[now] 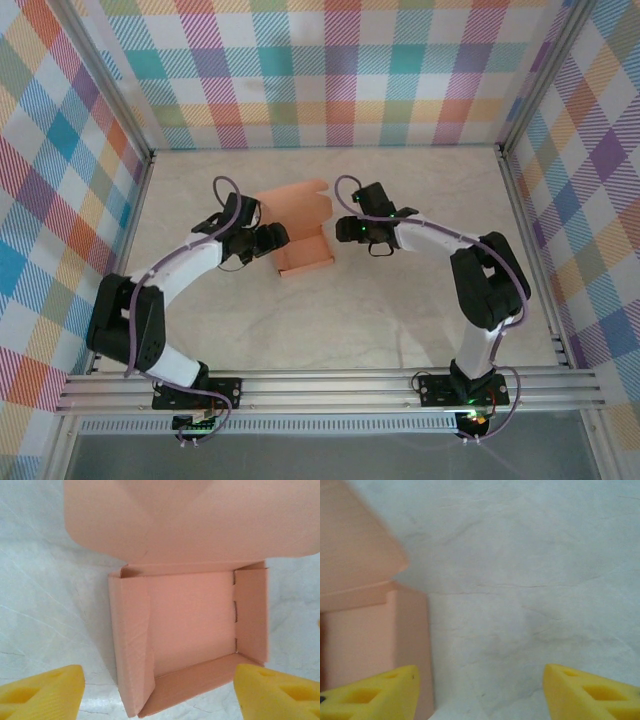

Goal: Fold the paper box

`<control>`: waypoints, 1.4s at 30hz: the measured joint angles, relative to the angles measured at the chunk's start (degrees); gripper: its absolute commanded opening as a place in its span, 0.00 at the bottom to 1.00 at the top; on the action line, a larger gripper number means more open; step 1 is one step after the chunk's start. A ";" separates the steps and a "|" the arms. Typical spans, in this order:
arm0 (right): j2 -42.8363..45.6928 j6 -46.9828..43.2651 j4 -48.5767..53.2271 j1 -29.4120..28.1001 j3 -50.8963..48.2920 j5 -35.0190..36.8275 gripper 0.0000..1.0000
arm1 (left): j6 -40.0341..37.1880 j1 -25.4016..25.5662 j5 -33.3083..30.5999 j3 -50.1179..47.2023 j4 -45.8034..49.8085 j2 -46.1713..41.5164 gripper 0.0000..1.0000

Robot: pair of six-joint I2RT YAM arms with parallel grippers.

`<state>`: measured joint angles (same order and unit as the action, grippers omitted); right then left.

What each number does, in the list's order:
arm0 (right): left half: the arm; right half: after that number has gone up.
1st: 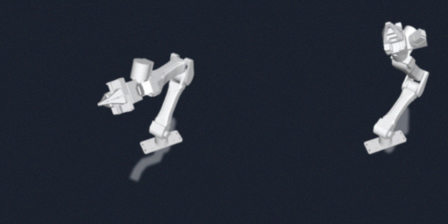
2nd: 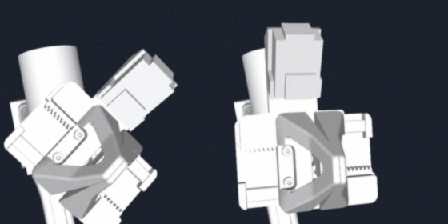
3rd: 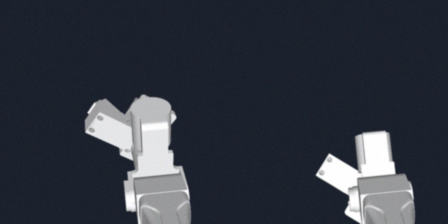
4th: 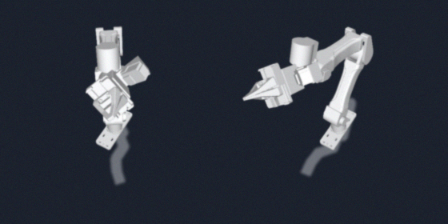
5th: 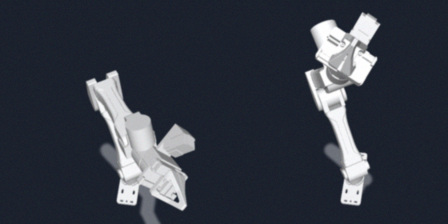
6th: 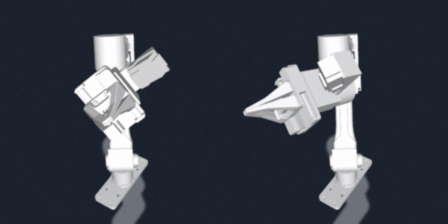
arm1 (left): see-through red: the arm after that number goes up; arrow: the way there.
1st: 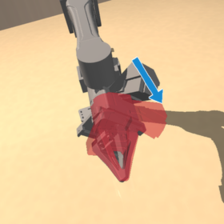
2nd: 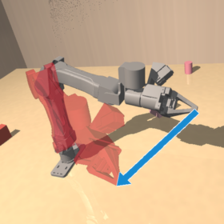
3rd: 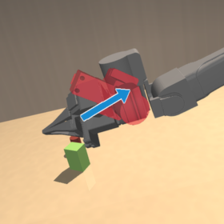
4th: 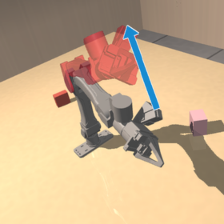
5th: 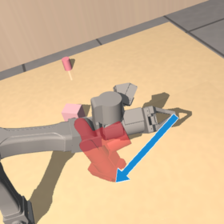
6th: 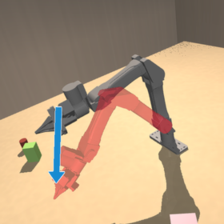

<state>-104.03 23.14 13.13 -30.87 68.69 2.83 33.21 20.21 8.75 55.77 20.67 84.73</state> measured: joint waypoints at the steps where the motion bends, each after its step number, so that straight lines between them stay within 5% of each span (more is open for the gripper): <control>1: -0.66 0.39 -0.02 0.33 0.00 -0.09 0.55 | -0.04 0.00 -0.87 -0.37 -0.07 -1.31 0.78; 16: -7.17 2.10 0.79 -1.60 0.96 -8.55 0.37 | 1.81 0.15 -4.42 1.40 3.87 3.74 0.36; 24: -7.13 3.10 -1.95 -5.11 -0.42 -11.58 0.39 | 0.96 0.28 -5.73 2.25 5.16 6.75 0.30; 42: -5.51 5.22 -4.15 -3.54 -2.93 -11.28 0.40 | -7.21 0.31 -12.68 9.40 8.00 13.53 0.25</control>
<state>-109.54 28.36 8.97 -34.41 65.76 -8.45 26.00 20.51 -3.92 65.17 28.67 98.26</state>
